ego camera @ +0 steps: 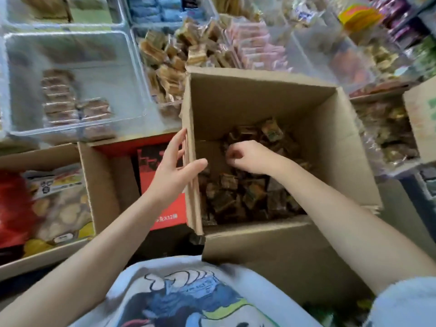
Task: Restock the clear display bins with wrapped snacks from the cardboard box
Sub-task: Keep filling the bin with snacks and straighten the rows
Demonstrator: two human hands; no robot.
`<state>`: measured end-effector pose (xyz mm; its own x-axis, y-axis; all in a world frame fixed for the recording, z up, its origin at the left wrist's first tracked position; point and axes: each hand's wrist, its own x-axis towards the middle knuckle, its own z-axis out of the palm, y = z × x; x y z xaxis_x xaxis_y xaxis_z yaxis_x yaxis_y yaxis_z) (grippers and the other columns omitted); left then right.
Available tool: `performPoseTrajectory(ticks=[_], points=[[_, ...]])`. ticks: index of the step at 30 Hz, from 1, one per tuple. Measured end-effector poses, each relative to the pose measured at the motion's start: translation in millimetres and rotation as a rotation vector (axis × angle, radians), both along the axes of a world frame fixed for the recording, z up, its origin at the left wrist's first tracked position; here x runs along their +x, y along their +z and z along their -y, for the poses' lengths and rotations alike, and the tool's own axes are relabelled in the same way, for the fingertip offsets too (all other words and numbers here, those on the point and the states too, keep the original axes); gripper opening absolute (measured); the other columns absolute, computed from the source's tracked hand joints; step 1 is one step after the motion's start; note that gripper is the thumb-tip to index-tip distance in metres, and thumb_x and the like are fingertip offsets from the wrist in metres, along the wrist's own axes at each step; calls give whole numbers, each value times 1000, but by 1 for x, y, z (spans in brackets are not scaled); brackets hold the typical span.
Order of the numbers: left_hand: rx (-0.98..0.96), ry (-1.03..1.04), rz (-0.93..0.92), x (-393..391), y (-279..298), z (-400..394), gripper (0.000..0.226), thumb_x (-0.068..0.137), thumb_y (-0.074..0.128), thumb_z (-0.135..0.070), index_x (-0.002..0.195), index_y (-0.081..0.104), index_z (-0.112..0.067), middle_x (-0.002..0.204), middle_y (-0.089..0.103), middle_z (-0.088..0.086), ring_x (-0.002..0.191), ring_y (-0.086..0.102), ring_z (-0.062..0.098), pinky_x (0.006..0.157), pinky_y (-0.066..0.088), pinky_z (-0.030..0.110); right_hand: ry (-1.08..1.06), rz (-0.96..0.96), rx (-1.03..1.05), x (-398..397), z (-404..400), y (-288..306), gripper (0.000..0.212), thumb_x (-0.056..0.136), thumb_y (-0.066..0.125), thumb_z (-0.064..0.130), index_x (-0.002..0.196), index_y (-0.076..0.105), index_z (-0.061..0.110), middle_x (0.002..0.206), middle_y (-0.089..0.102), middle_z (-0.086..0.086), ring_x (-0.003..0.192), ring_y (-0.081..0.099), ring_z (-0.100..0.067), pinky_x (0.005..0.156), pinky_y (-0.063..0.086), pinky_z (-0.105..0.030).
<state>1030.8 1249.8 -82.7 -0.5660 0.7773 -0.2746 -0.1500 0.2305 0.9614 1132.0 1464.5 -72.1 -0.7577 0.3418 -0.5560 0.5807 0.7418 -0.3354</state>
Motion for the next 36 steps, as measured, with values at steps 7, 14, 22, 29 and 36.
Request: performPoseTrajectory(ticks=[7,14,22,29,36], points=[[-18,49,18,4,-2,-2,82,74,67,-49,147,31,-57,157,36,-21,145,36,13,113,40,53,325,350,18,-20,8,-86,33,105,45,16,135,55,6,131,59,-13,113,60,-28,80,44,-28],[-38,51,42,9,-2,-3,81,76,65,-53,148,28,-59,157,37,-20,146,35,14,115,37,54,285,339,-58,0,-7,-130,50,95,63,32,140,50,15,135,58,-11,117,58,-30,89,44,-28],[-40,36,73,6,0,-3,82,74,69,-55,146,30,-61,155,42,-15,144,38,16,114,38,54,-234,75,-1007,-32,-48,-1,43,98,38,39,119,56,6,101,64,-20,81,59,-27,75,46,-35],[56,79,200,-23,32,17,68,82,52,-69,136,58,-29,132,65,-4,121,62,15,101,51,42,-130,-331,-1350,-50,-10,85,42,88,49,4,129,44,9,113,60,-19,98,62,-26,70,57,-30],[104,380,366,-97,71,72,39,92,70,-20,127,59,-6,104,74,15,82,74,24,57,59,27,-128,-354,-1113,-121,79,98,42,98,56,7,138,44,8,122,61,-14,109,64,-27,93,54,-39]])
